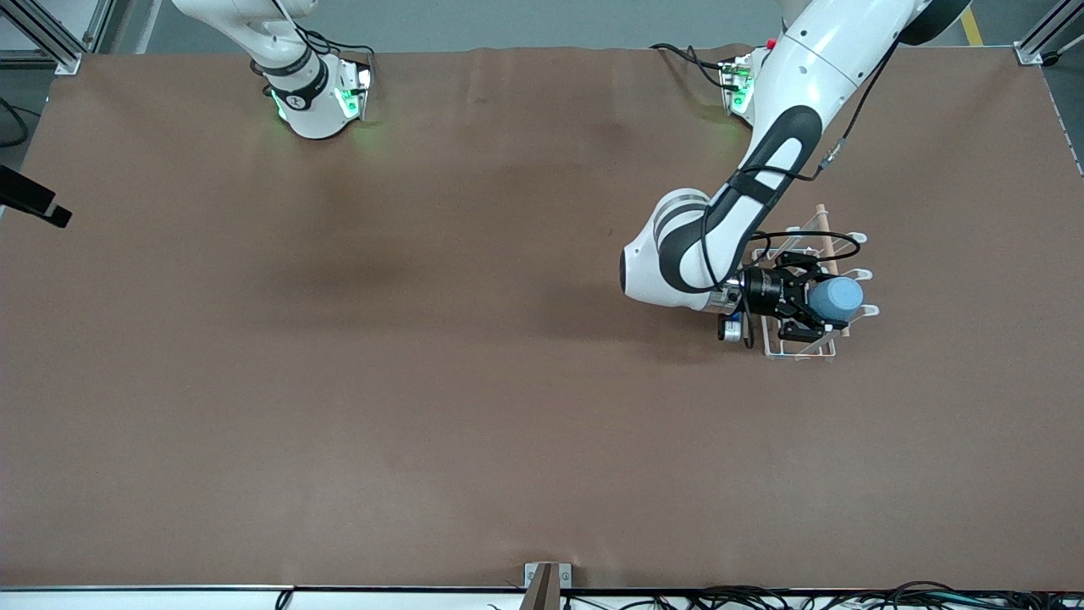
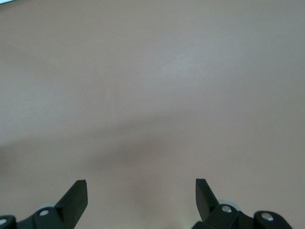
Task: Hang cup on cup holder
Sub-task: 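Lower the cup onto a rack hook with the left gripper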
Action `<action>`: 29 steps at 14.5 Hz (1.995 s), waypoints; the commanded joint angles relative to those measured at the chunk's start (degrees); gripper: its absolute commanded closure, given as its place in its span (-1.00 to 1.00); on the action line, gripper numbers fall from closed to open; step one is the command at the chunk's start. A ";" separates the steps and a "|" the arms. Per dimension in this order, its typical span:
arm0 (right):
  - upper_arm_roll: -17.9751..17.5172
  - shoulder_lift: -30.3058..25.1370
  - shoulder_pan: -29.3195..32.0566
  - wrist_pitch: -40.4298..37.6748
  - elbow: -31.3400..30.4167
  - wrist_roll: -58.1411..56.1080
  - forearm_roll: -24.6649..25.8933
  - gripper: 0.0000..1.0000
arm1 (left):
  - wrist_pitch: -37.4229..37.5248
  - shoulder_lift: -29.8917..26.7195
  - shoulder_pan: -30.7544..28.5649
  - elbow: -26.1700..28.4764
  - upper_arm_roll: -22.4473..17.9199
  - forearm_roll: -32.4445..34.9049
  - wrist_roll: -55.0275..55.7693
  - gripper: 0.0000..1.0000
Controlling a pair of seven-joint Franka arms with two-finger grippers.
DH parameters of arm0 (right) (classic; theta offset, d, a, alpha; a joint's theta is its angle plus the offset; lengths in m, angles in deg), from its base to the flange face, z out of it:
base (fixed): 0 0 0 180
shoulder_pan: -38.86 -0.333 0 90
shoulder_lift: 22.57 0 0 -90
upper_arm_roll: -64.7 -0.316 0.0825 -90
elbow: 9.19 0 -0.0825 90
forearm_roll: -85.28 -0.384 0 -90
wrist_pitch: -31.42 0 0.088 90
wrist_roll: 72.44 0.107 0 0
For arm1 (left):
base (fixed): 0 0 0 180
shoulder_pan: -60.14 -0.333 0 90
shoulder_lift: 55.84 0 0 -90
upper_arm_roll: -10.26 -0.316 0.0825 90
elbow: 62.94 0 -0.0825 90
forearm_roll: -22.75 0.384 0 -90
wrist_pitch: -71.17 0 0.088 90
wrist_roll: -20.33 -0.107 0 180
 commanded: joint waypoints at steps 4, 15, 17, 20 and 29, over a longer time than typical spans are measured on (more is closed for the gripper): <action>-4.78 0.11 2.27 0.97 -0.30 -0.22 1.80 -1.00 | -0.81 1.61 0.02 -0.51 0.89 -0.49 0.26 0.94; -5.04 -0.59 1.12 2.12 -1.88 -3.29 4.79 -1.00 | -1.07 2.93 -0.15 -3.59 0.80 -4.44 1.14 -0.81; -5.04 -0.59 1.21 1.94 -1.88 -3.29 4.53 -1.00 | -0.98 2.93 0.37 -3.93 0.80 -4.45 1.14 -1.00; -3.73 -0.59 -0.10 1.94 -1.88 -3.29 4.53 -1.00 | -0.72 2.84 0.73 -5.78 0.71 -4.45 1.40 -1.00; -3.64 -0.50 0.07 2.55 -1.80 -2.94 4.53 -1.00 | 1.66 -6.91 -1.21 -24.05 1.06 -24.20 15.53 -1.00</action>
